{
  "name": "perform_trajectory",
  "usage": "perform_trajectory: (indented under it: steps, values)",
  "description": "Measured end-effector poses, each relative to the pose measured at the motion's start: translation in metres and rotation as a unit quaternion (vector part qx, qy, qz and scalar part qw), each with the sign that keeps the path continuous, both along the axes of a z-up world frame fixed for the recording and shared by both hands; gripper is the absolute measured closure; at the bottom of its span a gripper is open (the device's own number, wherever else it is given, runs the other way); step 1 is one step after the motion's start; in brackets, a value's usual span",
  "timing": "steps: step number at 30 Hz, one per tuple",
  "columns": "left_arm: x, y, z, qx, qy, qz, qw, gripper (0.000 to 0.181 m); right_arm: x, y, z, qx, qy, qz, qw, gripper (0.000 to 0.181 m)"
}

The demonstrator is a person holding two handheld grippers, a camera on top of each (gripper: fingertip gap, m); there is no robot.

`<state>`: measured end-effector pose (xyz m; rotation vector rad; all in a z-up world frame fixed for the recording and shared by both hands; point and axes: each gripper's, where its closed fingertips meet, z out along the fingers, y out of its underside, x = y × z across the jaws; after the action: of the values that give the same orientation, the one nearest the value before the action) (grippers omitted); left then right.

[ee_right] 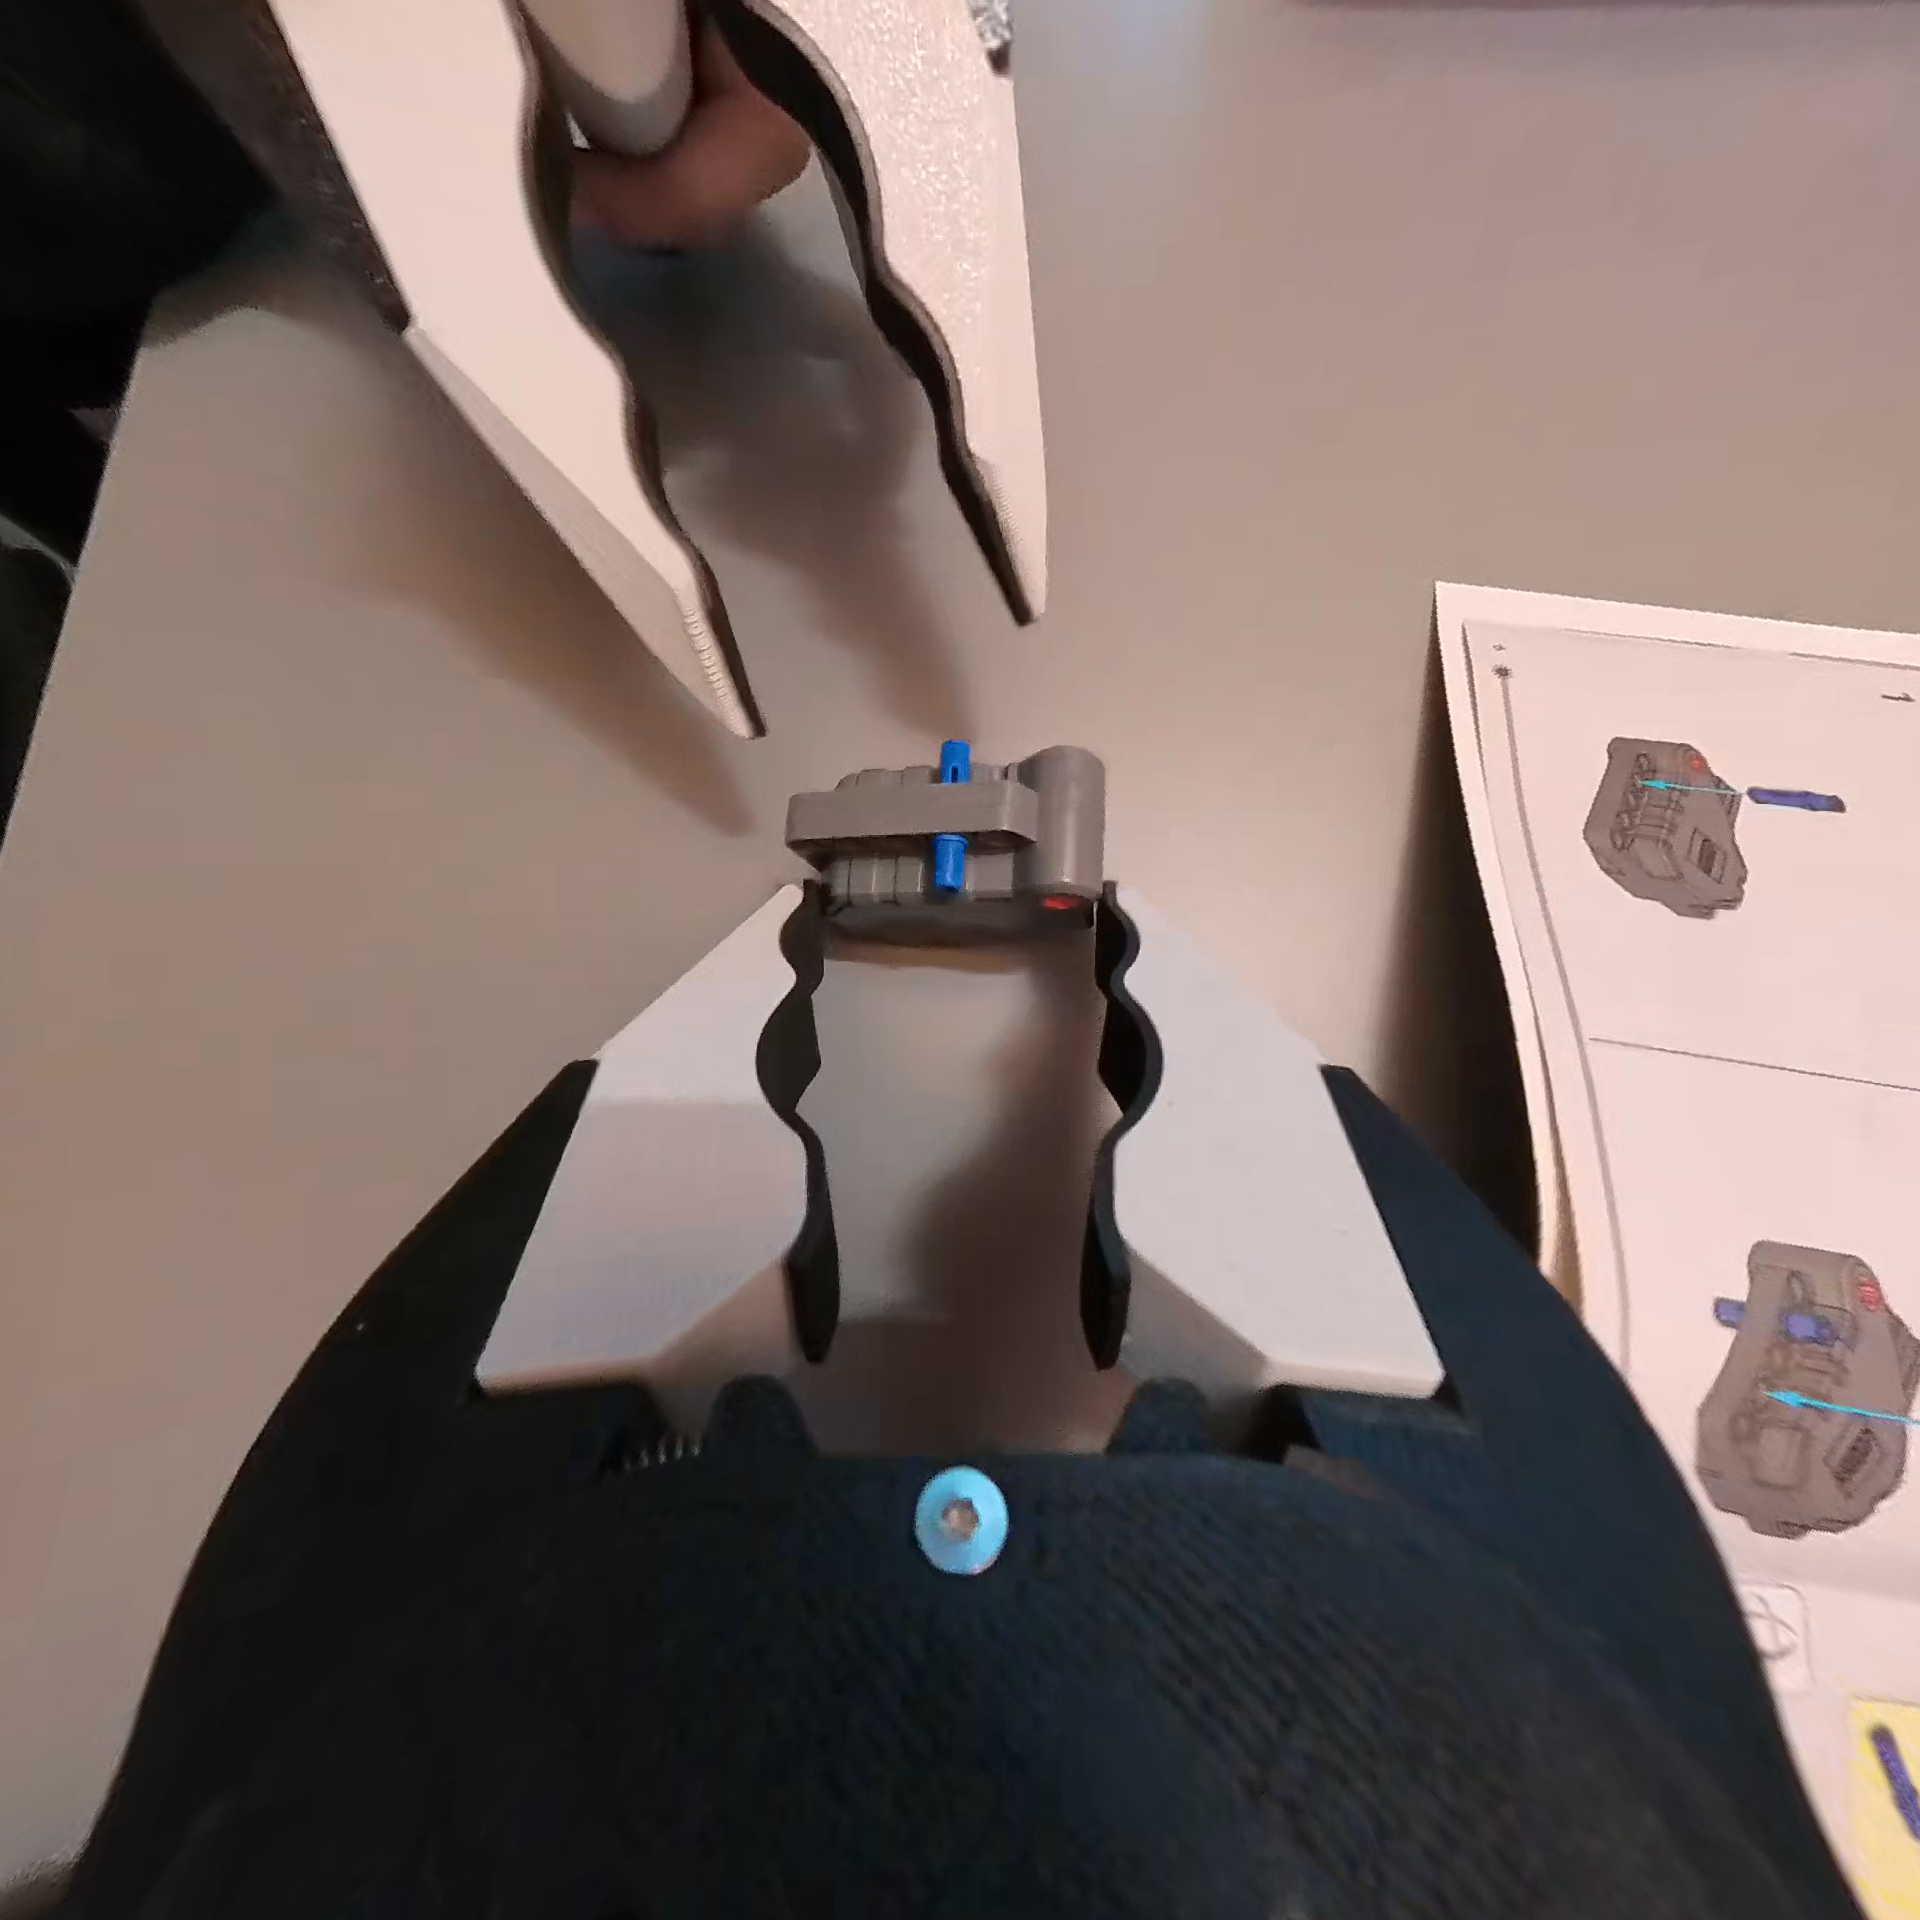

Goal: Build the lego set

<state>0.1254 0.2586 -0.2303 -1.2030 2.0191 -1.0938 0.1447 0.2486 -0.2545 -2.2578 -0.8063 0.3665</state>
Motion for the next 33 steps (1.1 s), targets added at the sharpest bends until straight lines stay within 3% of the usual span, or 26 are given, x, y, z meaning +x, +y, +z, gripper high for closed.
perform_trajectory:
  steps: [1, 11, 17, 24, 29, 33]
  values:
    - [-0.001, 0.002, 0.000, 0.007, -0.001, 0.000, 1.000, 0.137, -0.002, -0.001, 0.001, 0.008, 0.008, 0.003, 1.000, 0.131]
    - [-0.006, -0.007, -0.015, 0.054, 0.015, -0.043, 0.997, 0.130, -0.013, -0.003, 0.002, 0.050, 0.021, 0.010, 0.998, 0.127]
    - [-0.005, -0.008, -0.031, 0.091, 0.048, -0.043, 0.994, 0.149, -0.002, -0.004, -0.001, 0.044, -0.007, -0.029, 0.999, 0.120]
    - [-0.005, -0.018, -0.031, 0.089, 0.052, -0.059, 0.993, 0.154, -0.010, -0.005, 0.007, 0.090, 0.009, -0.082, 0.993, 0.130]
    - [-0.003, -0.021, -0.031, 0.091, 0.052, -0.061, 0.993, 0.154, -0.010, -0.005, 0.001, 0.068, 0.019, -0.092, 0.993, 0.129]
    - [-0.008, -0.030, -0.031, 0.085, 0.052, -0.088, 0.991, 0.163, 0.009, -0.010, -0.003, 0.058, -0.012, -0.103, 0.993, 0.131]
